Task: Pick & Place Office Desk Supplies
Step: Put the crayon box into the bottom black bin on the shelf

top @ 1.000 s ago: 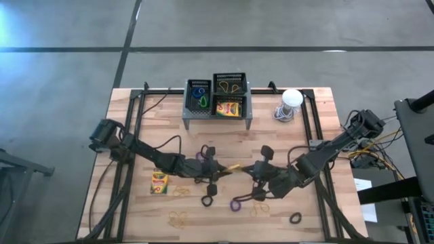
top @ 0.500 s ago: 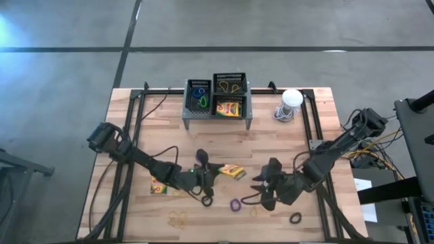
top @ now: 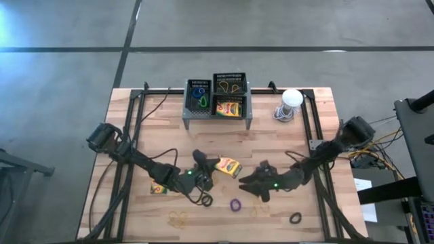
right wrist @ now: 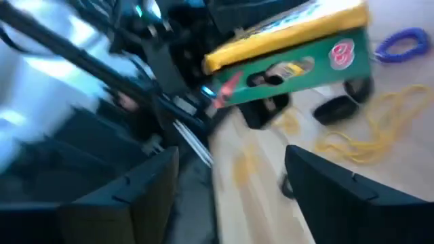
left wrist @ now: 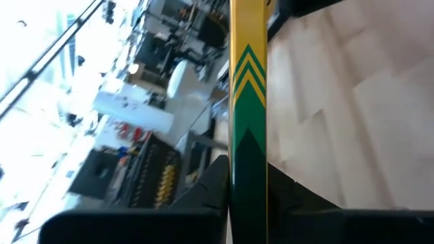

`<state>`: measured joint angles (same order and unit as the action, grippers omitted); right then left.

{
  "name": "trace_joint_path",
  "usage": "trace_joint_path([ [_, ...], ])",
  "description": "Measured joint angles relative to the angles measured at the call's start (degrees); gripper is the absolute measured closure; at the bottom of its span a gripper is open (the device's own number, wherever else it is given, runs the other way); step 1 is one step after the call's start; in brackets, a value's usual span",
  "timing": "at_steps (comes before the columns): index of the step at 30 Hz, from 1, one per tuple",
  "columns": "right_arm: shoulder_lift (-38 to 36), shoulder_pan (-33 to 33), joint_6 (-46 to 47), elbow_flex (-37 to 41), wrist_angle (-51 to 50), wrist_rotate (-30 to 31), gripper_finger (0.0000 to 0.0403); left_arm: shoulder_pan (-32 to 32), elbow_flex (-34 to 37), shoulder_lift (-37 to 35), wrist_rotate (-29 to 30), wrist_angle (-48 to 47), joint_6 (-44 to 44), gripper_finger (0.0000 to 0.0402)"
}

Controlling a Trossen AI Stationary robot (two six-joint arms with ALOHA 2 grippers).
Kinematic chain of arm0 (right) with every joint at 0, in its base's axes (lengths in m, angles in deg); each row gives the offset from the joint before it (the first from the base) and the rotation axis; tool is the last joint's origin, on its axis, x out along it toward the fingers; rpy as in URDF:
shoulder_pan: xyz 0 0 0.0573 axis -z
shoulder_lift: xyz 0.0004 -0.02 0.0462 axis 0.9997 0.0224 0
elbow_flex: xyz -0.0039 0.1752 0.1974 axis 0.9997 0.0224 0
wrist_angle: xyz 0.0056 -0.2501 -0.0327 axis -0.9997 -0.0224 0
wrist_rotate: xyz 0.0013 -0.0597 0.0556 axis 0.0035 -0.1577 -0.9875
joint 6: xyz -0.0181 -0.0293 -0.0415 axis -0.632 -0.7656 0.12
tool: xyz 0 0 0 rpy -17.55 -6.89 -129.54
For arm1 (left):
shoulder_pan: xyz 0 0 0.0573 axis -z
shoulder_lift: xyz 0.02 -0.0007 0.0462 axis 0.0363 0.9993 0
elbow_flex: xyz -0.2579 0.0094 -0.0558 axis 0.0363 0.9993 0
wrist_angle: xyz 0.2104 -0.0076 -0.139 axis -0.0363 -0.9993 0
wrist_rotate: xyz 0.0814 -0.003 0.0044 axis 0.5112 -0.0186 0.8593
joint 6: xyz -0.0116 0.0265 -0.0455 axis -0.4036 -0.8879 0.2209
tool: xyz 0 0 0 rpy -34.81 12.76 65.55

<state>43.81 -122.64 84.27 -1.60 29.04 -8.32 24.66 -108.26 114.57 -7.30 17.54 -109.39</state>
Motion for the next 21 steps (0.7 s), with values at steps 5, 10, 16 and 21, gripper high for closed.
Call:
trace_joint_path([
  [5, 8.6, 2.8, 8.1, 1.2, 11.8, 2.4, 0.0116, 0.0, -0.2, 0.0, 2.5, 0.5, -5.2, 0.0358],
  [10, 16.8, 4.5, 6.2, -0.7, 28.5, 2.7, 0.0119, 0.0, -0.2, -0.1, 3.6, 0.5, -7.6, 0.0357],
  [16, 19.9, 5.5, 5.3, -3.0, 30.7, 4.9, 0.0131, 0.0, 0.0, -0.1, 4.4, -0.2, -8.8, 0.0357],
  [21, 18.8, 5.6, 5.0, -2.7, 30.6, 10.5, 0.0140, 0.0, 0.1, -0.1, 5.0, -1.8, -9.0, 0.0357],
])
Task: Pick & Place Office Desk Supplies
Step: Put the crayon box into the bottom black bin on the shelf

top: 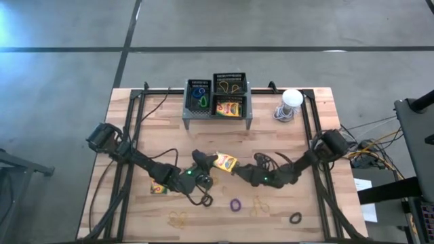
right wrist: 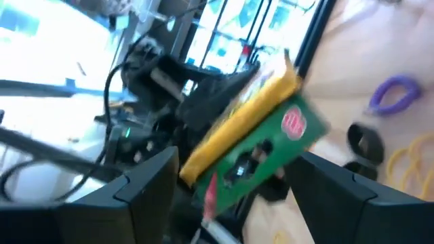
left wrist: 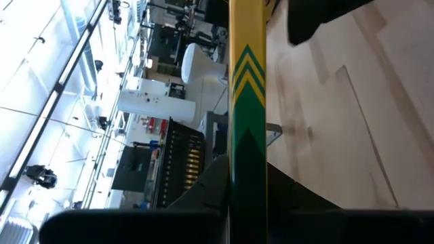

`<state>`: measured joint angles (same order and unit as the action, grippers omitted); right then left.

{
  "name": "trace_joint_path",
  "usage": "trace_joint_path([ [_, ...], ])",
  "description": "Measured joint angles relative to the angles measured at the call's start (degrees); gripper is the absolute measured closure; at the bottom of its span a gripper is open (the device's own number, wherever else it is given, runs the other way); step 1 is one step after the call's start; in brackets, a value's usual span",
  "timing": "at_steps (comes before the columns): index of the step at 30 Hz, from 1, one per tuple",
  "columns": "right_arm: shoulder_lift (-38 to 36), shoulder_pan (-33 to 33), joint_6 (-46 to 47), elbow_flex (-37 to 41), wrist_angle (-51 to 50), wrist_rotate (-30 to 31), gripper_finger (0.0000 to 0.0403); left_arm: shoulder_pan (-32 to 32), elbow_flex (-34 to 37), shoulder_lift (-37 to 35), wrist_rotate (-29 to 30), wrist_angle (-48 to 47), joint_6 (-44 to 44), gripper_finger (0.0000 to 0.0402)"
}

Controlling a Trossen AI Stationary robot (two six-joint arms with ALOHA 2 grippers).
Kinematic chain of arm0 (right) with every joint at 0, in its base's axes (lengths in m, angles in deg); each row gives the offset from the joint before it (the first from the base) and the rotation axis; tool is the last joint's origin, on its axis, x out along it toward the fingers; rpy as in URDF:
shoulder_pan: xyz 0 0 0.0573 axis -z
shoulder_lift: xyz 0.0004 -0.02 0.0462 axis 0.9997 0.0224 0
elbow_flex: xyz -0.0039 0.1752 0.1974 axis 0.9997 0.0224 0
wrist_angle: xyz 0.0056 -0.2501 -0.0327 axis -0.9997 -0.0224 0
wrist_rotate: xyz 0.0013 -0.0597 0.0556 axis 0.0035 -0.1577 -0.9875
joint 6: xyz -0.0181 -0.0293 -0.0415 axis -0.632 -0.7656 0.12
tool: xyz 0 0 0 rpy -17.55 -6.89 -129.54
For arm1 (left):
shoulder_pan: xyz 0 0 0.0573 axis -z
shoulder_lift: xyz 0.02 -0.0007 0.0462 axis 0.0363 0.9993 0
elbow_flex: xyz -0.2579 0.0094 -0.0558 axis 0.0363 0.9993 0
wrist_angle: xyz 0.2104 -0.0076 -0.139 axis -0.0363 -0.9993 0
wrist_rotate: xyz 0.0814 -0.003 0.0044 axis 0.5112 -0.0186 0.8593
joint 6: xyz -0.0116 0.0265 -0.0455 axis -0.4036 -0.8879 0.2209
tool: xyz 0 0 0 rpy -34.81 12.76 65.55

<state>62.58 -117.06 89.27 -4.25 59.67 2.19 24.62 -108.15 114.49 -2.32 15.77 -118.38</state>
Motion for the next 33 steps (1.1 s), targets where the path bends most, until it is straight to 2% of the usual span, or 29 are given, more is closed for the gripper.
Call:
trace_joint_path([
  [9, -2.2, 2.1, 0.2, 0.1, -0.1, -1.3, 0.0164, 0.0, 0.0, 0.0, -0.1, -0.3, 0.0, 0.0357],
  [14, -2.2, 3.3, 2.5, 0.0, -0.2, -4.1, 0.0186, 0.0, 0.0, 0.0, -0.2, -0.3, 0.0, 0.0357],
  [27, -2.1, 4.1, 2.8, 0.0, -1.9, -4.1, 0.0280, -0.1, 0.0, 0.0, -1.0, -0.2, 0.3, 0.0356],
  [30, -2.1, 4.1, 2.6, 0.0, -2.7, -4.1, 0.0303, -0.1, 0.0, 0.0, -2.2, -0.4, 1.8, 0.0344],
  [33, -2.1, 4.1, 2.6, 0.0, -2.6, -4.1, 0.0325, -0.2, 0.0, 0.1, -3.5, -0.6, 4.6, 0.0315],
])
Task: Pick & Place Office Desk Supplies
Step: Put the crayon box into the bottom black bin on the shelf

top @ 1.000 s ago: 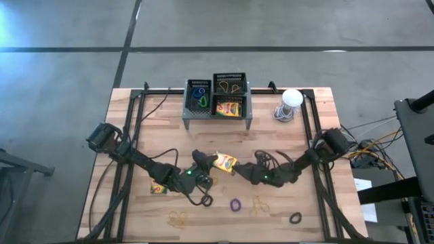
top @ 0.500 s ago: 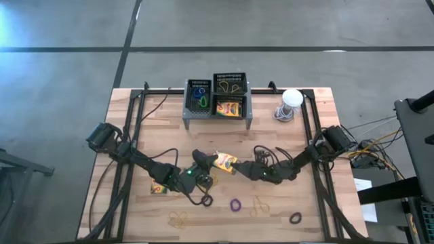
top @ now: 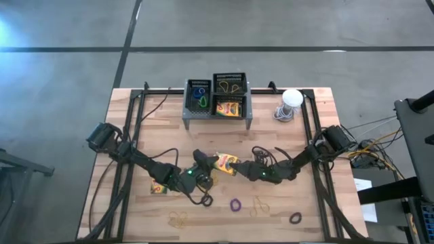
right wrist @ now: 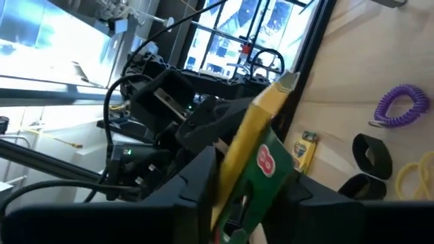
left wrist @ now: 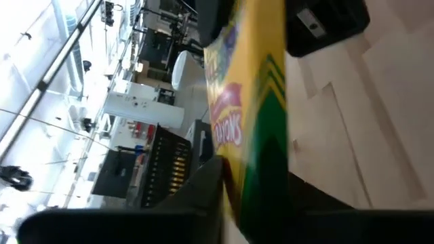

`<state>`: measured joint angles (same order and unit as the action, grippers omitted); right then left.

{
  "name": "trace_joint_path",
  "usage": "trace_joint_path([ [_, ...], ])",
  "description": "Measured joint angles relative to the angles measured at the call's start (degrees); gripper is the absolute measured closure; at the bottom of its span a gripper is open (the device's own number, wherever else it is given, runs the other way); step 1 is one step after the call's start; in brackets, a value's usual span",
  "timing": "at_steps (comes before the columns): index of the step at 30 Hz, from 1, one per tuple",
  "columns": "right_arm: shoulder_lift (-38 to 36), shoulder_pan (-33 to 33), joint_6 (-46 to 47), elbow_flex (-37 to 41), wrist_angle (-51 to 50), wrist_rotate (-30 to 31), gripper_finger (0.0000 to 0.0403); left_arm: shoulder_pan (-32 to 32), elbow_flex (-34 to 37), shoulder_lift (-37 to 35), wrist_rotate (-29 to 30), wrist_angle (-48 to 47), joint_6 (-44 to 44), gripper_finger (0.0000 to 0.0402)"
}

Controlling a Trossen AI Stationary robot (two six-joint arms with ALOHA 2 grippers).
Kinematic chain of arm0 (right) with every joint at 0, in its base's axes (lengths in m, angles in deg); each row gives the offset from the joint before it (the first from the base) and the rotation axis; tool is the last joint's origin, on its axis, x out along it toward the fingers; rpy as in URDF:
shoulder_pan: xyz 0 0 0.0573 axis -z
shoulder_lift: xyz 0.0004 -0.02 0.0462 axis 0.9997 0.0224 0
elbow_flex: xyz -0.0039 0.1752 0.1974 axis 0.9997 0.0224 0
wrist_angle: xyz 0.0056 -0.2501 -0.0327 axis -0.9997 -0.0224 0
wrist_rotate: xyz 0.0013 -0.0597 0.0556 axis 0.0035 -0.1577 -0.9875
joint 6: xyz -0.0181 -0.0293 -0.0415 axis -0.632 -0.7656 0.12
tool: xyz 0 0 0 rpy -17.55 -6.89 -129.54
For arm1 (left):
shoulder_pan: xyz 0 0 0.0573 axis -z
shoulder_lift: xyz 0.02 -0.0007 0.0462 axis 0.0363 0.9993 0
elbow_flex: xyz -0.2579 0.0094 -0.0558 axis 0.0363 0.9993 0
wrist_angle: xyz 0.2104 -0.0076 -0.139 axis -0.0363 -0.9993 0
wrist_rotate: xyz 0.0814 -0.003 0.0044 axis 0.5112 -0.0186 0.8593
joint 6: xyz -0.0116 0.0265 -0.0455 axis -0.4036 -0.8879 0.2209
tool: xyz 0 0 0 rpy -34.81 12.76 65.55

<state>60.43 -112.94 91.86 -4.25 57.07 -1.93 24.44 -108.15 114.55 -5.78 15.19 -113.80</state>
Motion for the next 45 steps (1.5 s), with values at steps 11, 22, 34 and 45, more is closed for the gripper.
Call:
trace_joint_path([
  [11, -0.2, 0.1, -1.1, 2.2, -3.2, 0.4, 0.0365, 0.0, -0.1, -0.1, -6.9, -4.4, 13.6, 0.0201],
  [22, -5.1, 0.3, -5.0, 9.6, -4.6, -2.6, 0.0366, 1.2, -0.1, -5.6, -15.0, -12.2, 35.1, 0.0139],
  [34, -34.0, 6.0, -17.3, 3.9, -43.2, -13.2, 0.0367, 4.0, 0.0, -6.7, -19.8, -14.1, 50.7, 0.0162],
  [45, -45.7, 24.8, -28.8, -25.6, -104.1, -21.4, 0.0367, 4.1, 0.0, -6.5, -19.9, -13.9, 55.7, 0.0188],
])
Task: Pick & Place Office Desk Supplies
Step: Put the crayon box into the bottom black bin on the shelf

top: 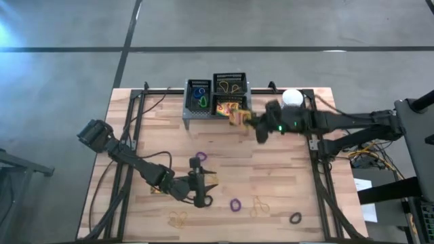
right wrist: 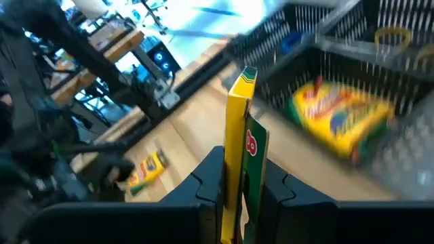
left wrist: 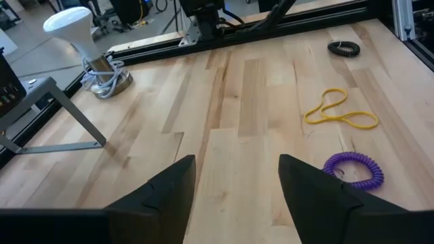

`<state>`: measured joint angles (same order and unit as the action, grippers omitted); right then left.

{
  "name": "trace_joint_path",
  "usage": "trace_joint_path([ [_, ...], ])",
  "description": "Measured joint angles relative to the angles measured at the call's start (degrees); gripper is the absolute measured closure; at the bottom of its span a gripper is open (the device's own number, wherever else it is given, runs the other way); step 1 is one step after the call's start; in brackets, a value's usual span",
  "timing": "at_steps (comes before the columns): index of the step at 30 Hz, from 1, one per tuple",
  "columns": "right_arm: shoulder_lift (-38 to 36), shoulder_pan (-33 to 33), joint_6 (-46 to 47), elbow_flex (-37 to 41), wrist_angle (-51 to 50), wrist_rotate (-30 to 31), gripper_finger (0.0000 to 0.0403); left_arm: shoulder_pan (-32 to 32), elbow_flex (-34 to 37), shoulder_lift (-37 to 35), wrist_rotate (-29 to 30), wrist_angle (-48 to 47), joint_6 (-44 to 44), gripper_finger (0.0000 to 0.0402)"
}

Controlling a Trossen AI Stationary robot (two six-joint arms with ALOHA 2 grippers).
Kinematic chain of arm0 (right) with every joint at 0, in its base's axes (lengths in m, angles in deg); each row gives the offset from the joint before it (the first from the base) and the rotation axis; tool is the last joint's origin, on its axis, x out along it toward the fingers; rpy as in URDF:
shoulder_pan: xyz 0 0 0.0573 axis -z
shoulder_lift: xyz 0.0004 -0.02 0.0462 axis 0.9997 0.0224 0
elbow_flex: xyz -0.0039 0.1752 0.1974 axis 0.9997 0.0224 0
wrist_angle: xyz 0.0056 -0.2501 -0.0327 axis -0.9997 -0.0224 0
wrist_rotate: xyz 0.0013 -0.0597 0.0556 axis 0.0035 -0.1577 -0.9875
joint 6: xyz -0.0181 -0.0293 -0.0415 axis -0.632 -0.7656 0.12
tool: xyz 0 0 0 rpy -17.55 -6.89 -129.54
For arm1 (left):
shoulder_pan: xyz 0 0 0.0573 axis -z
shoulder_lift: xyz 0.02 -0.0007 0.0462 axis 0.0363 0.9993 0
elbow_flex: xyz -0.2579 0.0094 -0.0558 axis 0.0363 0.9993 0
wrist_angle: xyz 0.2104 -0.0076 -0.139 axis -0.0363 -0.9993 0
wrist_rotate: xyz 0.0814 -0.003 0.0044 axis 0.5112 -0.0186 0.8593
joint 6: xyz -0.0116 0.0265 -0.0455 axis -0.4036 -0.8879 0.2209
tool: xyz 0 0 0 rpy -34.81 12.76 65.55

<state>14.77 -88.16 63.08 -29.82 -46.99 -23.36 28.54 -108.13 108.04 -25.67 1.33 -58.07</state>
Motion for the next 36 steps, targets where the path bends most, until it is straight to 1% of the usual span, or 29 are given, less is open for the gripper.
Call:
trace_joint_path([
  [3, 2.7, 5.4, -1.1, -5.8, -2.6, -5.6, 0.0367, 0.0, 0.0, 0.0, 0.0, 0.1, 0.0, 0.0193],
  [6, 7.6, 10.1, -1.1, -11.1, -6.5, -11.0, 0.0367, 0.0, 0.0, 0.0, 0.0, 0.1, 0.0, 0.0196],
  [9, 13.4, 13.1, -1.3, -15.8, -9.6, -12.8, 0.0367, 0.0, 0.0, 0.0, 0.0, 0.1, 0.0, 0.0197],
  [12, 18.2, 15.1, -1.3, -20.7, -13.7, -13.3, 0.0367, 0.0, 0.0, 0.0, 0.0, 0.1, 0.0, 0.0197],
  [16, 22.8, 16.6, -1.2, -25.1, -15.8, -14.1, 0.0367, 0.0, 0.0, 0.0, 0.0, 0.1, 0.0, 0.0197],
  [21, 26.1, 17.5, 0.9, -27.8, -17.5, -14.7, 0.0367, 0.0, 0.0, 0.0, 0.0, 0.1, 0.0, 0.0197],
  [32, 28.7, 18.7, 5.3, -27.7, -16.8, -14.8, 0.0367, 0.0, 0.0, 0.0, 0.0, 0.1, -0.1, 0.0197],
  [36, 30.4, 18.9, 6.7, -27.7, -14.6, -17.1, 0.0367, 0.0, 0.0, 0.0, 0.1, 0.1, -0.2, 0.0197],
])
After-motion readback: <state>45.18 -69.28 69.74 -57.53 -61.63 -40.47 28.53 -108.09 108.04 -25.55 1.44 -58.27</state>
